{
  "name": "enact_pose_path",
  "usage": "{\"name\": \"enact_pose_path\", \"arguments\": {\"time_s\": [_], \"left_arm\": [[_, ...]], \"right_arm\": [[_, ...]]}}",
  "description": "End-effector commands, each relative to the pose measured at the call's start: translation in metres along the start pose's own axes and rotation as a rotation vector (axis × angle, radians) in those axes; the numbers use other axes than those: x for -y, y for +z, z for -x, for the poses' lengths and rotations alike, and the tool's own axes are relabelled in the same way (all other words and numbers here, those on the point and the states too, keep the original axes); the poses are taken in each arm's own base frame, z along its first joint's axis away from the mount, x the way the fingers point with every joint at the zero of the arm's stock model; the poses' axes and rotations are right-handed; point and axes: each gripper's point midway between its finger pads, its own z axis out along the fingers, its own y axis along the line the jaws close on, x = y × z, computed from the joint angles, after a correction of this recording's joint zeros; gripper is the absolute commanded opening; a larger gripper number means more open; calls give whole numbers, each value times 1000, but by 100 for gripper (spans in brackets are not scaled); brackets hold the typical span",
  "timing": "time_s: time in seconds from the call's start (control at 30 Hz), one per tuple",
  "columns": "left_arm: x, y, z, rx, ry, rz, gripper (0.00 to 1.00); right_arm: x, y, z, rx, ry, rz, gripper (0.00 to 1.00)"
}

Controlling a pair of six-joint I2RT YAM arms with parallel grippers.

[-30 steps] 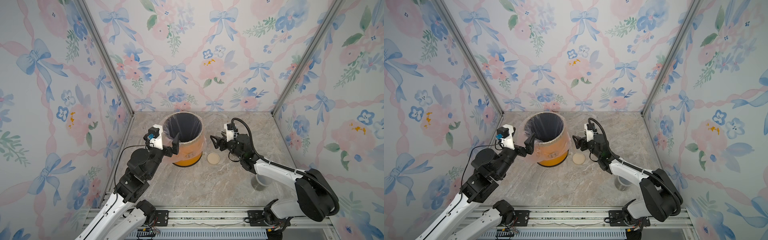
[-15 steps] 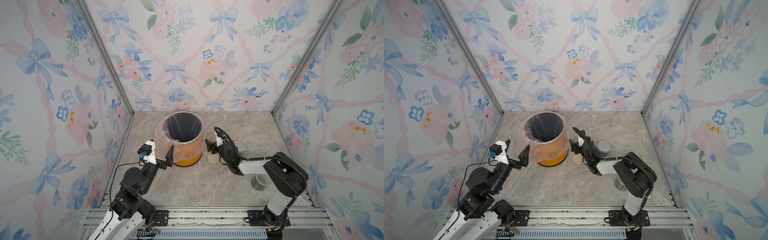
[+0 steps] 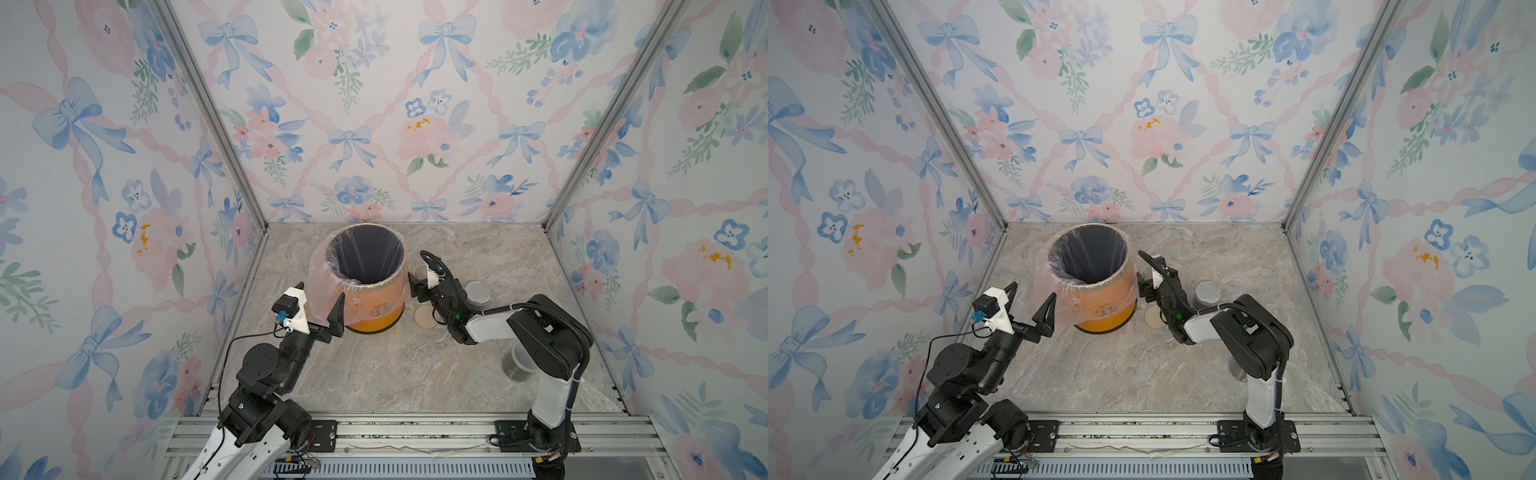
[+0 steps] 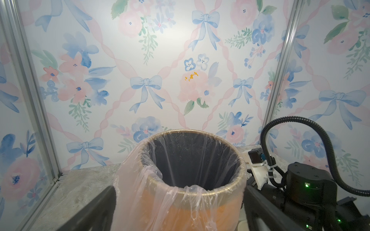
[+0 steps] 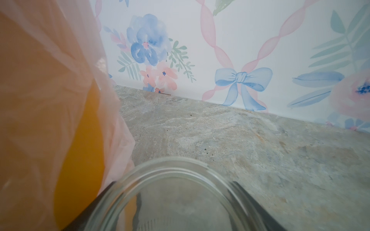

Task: Empty moldy tea leaves from jars
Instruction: Place the jar at the center of the board.

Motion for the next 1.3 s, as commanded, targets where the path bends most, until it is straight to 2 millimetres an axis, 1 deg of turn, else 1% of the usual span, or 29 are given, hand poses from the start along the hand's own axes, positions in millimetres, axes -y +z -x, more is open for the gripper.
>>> {"name": "enact_pose_path", "arguments": {"time_s": [0.0, 0.13, 0.23, 0.4, 0.63, 0.7, 0.77, 0.83, 0.87, 0.93, 0.97, 1.0, 1.07, 1.17, 1.27], "left_arm": [[-2, 1, 2, 24, 27, 9, 98], [-1, 2, -2, 6, 40, 9, 98], [-2, -1, 0, 21, 36, 9, 98], [-4, -2, -2, 24, 38, 20, 98], [-3, -1, -3, 14, 38, 14, 98], [-4, -2, -2, 22, 36, 16, 98], [-4, -2, -3, 24, 39, 16, 98], [-4, -1, -4, 19, 40, 16, 98], [-3, -1, -4, 18, 39, 14, 98], [-2, -1, -4, 13, 38, 9, 98], [-2, -1, -5, 11, 40, 8, 98], [-3, -1, -4, 13, 40, 10, 98], [-3, -2, -3, 18, 42, 12, 98], [-3, -3, -4, 18, 43, 12, 98], [-4, -3, -5, 12, 48, 13, 98]], "right_arm": [[-1, 11, 34, 108, 28, -8, 24], [-10, 20, 25, 96, -4, 3, 24], [-13, 21, 20, 89, -13, 10, 24], [-12, 18, 9, 67, -17, 11, 25], [-9, 8, -8, 43, 3, 6, 35], [-9, 4, -8, 58, 4, 5, 37], [-9, 3, -9, 45, 6, 4, 38], [-12, 1, -10, 39, 10, 9, 44], [-13, 0, -11, 38, 18, 12, 51], [-17, -2, -12, 40, 17, 20, 68], [-19, -3, -11, 47, 12, 17, 75], [-21, -2, -11, 48, 7, 18, 79], [-24, -1, -11, 41, 1, 23, 86], [-27, 0, -11, 39, -4, 26, 91], [-26, 0, -11, 41, -4, 17, 95]]}}
